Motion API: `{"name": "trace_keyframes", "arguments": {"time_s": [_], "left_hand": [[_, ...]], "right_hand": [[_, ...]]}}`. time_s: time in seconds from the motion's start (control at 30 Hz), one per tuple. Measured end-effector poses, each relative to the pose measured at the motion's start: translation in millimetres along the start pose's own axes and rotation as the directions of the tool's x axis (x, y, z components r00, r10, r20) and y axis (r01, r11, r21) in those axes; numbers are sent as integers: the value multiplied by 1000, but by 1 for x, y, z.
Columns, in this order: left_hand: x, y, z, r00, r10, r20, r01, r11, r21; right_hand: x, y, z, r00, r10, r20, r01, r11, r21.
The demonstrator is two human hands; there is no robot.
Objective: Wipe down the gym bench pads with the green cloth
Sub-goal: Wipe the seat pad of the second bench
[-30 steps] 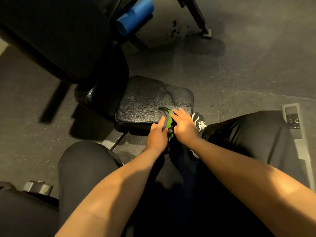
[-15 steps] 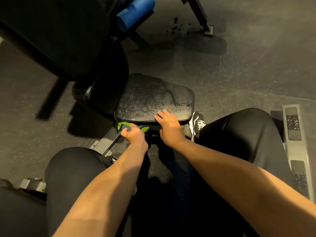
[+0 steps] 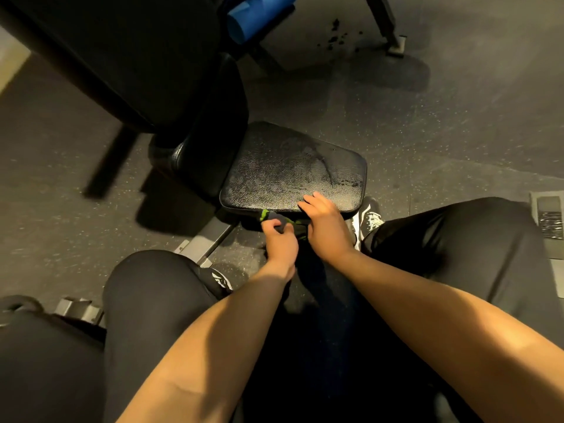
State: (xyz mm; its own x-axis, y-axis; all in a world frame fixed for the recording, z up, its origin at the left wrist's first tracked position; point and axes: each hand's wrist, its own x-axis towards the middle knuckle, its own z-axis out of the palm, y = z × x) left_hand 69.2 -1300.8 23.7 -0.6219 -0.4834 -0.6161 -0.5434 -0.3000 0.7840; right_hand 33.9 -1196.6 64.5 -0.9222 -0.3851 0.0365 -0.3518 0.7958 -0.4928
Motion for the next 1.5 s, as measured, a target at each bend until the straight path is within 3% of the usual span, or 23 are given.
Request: {"name": "trace_keyframes", "arguments": {"time_s": [0.1, 0.17, 0.33, 0.43, 0.5, 0.63, 0.73, 0.8, 0.87, 0.93, 1.03, 1.2, 1.27, 1.33, 1.43, 1.5], "left_hand": [[6, 16, -9, 984, 31, -176, -57, 987, -148], [7, 18, -7, 982, 34, -184, -61, 987, -147], [-13, 18, 15, 996, 17, -84, -22, 998, -60], [-22, 9, 38, 997, 73, 1, -73, 995, 65], [-38, 12, 52, 997, 71, 44, -75, 991, 111], [-57, 12, 75, 993, 67, 97, -85, 977, 196], [-75, 13, 89, 985, 49, 168, -87, 969, 229], [-84, 20, 100, 951, 106, 289, -173, 961, 217], [-90, 36, 113, 881, 203, 427, -311, 929, 200], [-85, 53, 123, 847, 247, 470, -369, 911, 185], [-74, 65, 119, 851, 284, 443, -391, 905, 171], [-81, 79, 93, 876, 132, 464, -191, 978, 83], [-75, 78, 81, 870, 134, 475, -232, 960, 155], [-72, 83, 63, 837, 179, 518, -392, 856, 337], [-58, 81, 37, 827, 353, 438, -546, 688, 477], [-40, 75, 20, 795, 505, 336, -596, 546, 588]], "right_hand": [[1, -1, 2, 1000, 12, -8, -12, 1000, 26], [-1, 0, -3, 1000, 19, 8, -19, 999, 46], [-13, 8, -18, 997, 72, 6, -72, 997, 12], [-23, 25, -29, 980, 149, -131, -152, 988, -19], [-30, 38, -36, 939, 289, -187, -290, 957, 26], [-36, 55, -45, 777, 615, -133, -571, 778, 263], [-38, 64, -49, 770, 636, -41, -583, 729, 359], [-39, 67, -51, 786, 618, -17, -571, 737, 361], [-37, 70, -59, 730, 680, -69, -594, 681, 428], [-33, 72, -72, 685, 720, -112, -580, 632, 515], [-29, 67, -83, 766, 619, -174, -455, 712, 535], [-25, 48, -74, 851, 502, -156, -326, 737, 592], [-22, 44, -70, 875, 451, -177, -295, 785, 545], [-17, 37, -68, 916, 363, -167, -252, 849, 465], [-8, 39, -57, 959, 228, -168, -172, 940, 296], [-1, 41, -56, 918, 350, -188, -289, 913, 286]]}}
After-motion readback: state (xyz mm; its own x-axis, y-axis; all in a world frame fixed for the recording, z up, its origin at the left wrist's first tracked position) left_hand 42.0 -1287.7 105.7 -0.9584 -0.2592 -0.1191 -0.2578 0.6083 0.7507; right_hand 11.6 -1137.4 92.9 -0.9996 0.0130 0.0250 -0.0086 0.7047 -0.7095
